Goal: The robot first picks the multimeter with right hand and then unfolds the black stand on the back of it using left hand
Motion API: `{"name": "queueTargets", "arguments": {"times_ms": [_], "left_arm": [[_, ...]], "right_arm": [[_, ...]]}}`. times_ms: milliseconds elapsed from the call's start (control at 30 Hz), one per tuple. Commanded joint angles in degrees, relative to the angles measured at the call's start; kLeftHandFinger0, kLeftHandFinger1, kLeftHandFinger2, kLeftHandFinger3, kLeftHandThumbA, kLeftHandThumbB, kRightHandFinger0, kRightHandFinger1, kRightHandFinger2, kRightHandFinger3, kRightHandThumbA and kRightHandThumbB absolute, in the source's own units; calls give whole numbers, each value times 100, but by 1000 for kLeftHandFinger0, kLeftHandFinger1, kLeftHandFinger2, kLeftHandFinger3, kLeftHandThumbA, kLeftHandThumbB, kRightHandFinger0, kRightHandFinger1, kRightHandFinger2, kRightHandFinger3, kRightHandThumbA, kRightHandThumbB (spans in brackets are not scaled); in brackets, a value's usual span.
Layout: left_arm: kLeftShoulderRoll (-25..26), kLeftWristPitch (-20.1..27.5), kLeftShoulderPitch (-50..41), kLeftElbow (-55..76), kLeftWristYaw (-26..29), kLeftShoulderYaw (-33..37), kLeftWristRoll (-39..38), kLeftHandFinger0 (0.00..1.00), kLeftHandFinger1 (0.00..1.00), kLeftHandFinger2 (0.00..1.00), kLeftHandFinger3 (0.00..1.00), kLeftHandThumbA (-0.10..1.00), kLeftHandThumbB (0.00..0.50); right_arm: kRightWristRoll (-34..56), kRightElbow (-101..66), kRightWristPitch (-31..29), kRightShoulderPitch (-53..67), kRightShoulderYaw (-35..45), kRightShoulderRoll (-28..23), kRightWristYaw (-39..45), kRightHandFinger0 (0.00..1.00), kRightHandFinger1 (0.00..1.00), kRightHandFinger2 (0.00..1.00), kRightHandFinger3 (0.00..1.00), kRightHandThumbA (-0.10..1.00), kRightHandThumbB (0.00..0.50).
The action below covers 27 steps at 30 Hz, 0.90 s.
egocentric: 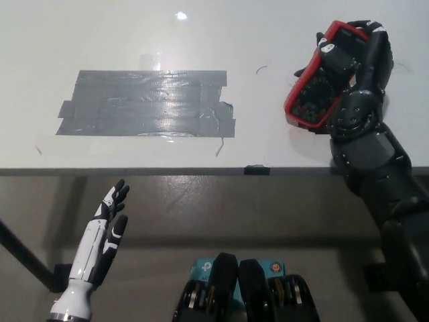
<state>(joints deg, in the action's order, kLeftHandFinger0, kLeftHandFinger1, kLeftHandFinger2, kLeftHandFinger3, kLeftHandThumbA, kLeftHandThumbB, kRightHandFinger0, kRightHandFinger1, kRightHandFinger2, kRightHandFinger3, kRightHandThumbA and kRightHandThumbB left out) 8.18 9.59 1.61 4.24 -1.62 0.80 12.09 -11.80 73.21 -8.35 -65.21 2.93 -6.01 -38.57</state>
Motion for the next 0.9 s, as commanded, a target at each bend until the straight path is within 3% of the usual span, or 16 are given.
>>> {"name": "queueTargets", "arguments": {"times_ms": [0, 33, 67, 100, 133, 167, 233, 267, 300, 400, 467, 533, 633, 700, 767, 867], "left_arm": [[88, 18, 67, 243, -47, 6, -39, 1000, 1000, 1000, 1000, 1000, 81], [83, 55, 70, 228, -38, 4, -48, 1000, 1000, 1000, 1000, 1000, 80], [88, 74, 117, 199, -50, 10, -65, 1000, 1000, 1000, 1000, 1000, 77], [87, 72, 134, 193, -57, 14, -73, 1000, 1000, 1000, 1000, 1000, 75], [79, 62, 128, 207, -60, 18, -76, 1000, 1000, 1000, 1000, 1000, 73], [75, 63, 112, 225, -61, 19, -81, 1000, 1000, 1000, 1000, 1000, 73], [32, 37, 109, 331, -34, 23, -56, 1000, 1000, 1000, 1000, 1000, 76], [19, 45, 104, 382, -37, 19, -90, 1000, 1000, 1000, 1000, 1000, 80], [-11, 2, 139, 525, -30, 10, -108, 1000, 1000, 1000, 1000, 1000, 82], [-43, -47, 216, 791, -44, 8, -162, 1000, 1000, 1000, 1000, 1000, 81], [-75, -65, 361, 1097, -42, 4, -195, 1000, 1000, 1000, 1000, 1000, 70], [-115, -247, 525, 1430, -57, 1, -189, 1000, 1000, 1000, 1000, 1000, 66], [-179, -440, 826, 1751, -83, -4, -316, 1000, 1000, 1000, 1000, 1000, 76], [-263, -621, 1118, 1986, -102, 30, -343, 1000, 1000, 1000, 1000, 1000, 88], [-329, -953, 1366, 2189, -162, 58, -381, 1000, 1000, 1000, 1000, 1000, 135], [-431, -1121, 1726, 2294, -214, 127, -394, 1000, 1000, 1000, 1000, 1000, 131]], "right_arm": [[1183, -520, -983, -208, 817, 33, 588, 0, 83, 498, 634, -100, 193], [1545, -776, -924, -165, 1132, 80, 867, 14, 192, 591, 671, -100, 194], [1851, -1019, -867, -140, 1410, 119, 1058, 260, 280, 625, 672, -100, 204], [2097, -1236, -757, -112, 1596, 160, 1229, 141, 240, 640, 666, -100, 198], [2656, -1703, -515, -32, 1929, 268, 1617, 19, 255, 730, 694, -100, 174], [2978, -2049, -351, 42, 2117, 353, 1865, 4, 273, 752, 712, -100, 168], [3709, -2977, 279, 256, 2383, 522, 2324, 0, 221, 682, 706, -100, 152], [3864, -3296, 459, 339, 2413, 587, 2362, 0, 134, 588, 603, -100, 177], [4347, -3946, 869, 482, 2515, 747, 2472, 0, 120, 590, 659, -100, 157], [4961, -4681, 1337, 667, 2561, 918, 2707, 0, 162, 665, 757, -100, 138], [5678, -5226, 1842, 763, 2655, 1097, 2864, 0, 162, 602, 824, -100, 126], [6013, -5621, 2148, 872, 2586, 1196, 2940, 0, 191, 596, 914, -100, 144], [6371, -6131, 2468, 996, 2495, 1328, 2856, 0, 223, 614, 926, -100, 173], [6711, -6509, 2650, 1097, 2440, 1433, 2796, 0, 226, 629, 938, -100, 142], [6983, -6821, 2779, 1192, 2375, 1539, 2713, 0, 257, 665, 975, -100, 135], [7341, -7176, 2932, 1341, 2272, 1633, 2735, 0, 304, 740, 1000, -100, 127]]}}
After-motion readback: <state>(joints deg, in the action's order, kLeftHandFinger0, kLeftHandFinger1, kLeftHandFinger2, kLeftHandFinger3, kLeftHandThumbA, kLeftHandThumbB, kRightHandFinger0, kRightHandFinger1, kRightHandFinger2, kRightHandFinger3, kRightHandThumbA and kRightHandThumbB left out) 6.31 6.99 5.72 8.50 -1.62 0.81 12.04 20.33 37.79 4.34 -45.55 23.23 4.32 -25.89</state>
